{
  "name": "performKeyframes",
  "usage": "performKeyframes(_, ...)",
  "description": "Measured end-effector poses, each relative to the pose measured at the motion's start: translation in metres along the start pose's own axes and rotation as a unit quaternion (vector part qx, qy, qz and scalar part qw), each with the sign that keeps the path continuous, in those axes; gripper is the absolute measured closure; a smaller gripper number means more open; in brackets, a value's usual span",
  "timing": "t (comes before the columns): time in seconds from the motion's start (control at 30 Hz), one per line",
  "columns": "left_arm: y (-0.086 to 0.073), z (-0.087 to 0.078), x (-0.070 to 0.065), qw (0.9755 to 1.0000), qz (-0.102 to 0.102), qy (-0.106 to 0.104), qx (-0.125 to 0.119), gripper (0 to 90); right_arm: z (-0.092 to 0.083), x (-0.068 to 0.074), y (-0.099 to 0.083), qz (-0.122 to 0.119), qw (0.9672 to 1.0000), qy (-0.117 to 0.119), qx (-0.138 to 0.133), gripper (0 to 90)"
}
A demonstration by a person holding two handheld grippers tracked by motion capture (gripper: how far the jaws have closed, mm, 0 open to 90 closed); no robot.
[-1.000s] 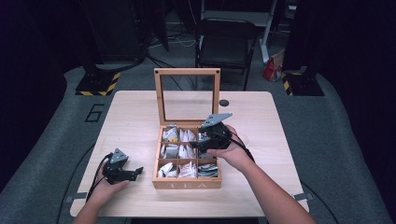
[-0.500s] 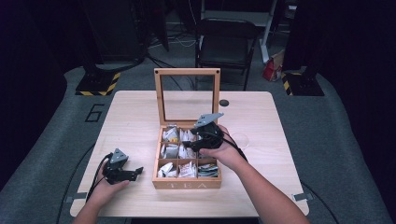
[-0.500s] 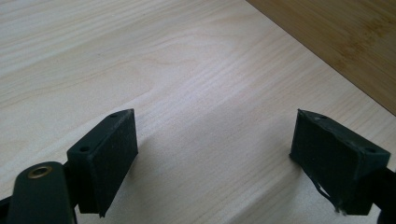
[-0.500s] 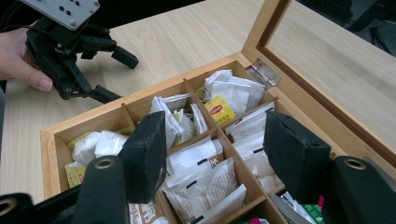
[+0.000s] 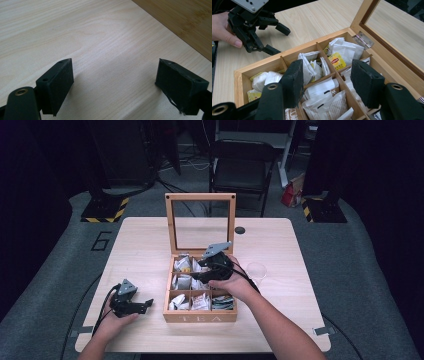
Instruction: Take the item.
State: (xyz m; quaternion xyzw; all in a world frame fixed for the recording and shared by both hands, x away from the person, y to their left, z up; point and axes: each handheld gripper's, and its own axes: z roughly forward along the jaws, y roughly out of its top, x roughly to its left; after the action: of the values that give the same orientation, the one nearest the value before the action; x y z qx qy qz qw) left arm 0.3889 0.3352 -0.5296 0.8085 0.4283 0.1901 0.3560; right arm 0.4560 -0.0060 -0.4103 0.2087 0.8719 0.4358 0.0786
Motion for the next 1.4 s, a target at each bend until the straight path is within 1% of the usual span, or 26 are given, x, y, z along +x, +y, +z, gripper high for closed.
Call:
performKeyframes(0.1, 0.0, 0.0, 0.0, 1.0, 0.0, 0.001, -0.002, 14.1, 0.004, 0.0, 0.0, -0.006, 1.0, 0.003, 0.0, 43.4)
performKeyframes(0.17, 0.0, 0.0, 0.0, 1.0, 0.0, 0.0, 0.0, 14.1, 0.007, 0.002, 0.001, -0.004, 1.0, 0.009, 0.0, 43.6)
performKeyframes(0.43, 0.0, 0.0, 0.0, 1.0, -0.001, 0.0, 0.0, 14.1, 0.015, 0.005, 0.002, -0.002, 0.9999, 0.016, -0.001, 46.2)
performKeyframes(0.5, 0.0, 0.0, 0.0, 1.0, -0.001, 0.001, -0.002, 14.1, 0.017, 0.006, 0.002, -0.007, 0.9999, 0.015, 0.001, 47.3)
performKeyframes(0.63, 0.0, 0.0, 0.0, 1.0, 0.0, 0.0, 0.0, 14.1, 0.02, 0.007, 0.003, -0.004, 0.9998, 0.019, 0.001, 47.9)
performKeyframes(0.67, 0.0, 0.001, 0.0, 1.0, -0.001, 0.002, -0.004, 14.1, 0.02, 0.007, 0.003, -0.002, 0.9998, 0.021, 0.001, 48.1)
performKeyframes(0.7, 0.0, 0.0, 0.0, 1.0, 0.0, 0.0, 0.0, 14.1, 0.021, 0.008, 0.003, 0.0, 0.9998, 0.022, 0.003, 48.7)
performKeyframes(0.97, 0.0, 0.0, 0.0, 1.0, 0.0, 0.0, 0.0, 14.1, 0.026, 0.008, 0.003, -0.005, 0.9996, 0.026, 0.004, 49.8)
performKeyframes(1.0, 0.0, 0.0, 0.0, 1.0, 0.0, 0.0, 0.0, 14.1, 0.026, 0.009, 0.003, -0.001, 0.9996, 0.028, 0.006, 50.1)
performKeyframes(1.2, 0.0, 0.0, 0.0, 1.0, 0.0, 0.0, 0.0, 14.1, 0.03, 0.011, 0.002, -0.002, 0.9994, 0.034, 0.007, 51.5)
performKeyframes(1.4, 0.0, 0.0, 0.0, 1.0, -0.001, 0.0, -0.001, 14.1, 0.034, 0.011, 0.001, -0.001, 0.9993, 0.037, 0.01, 55.2)
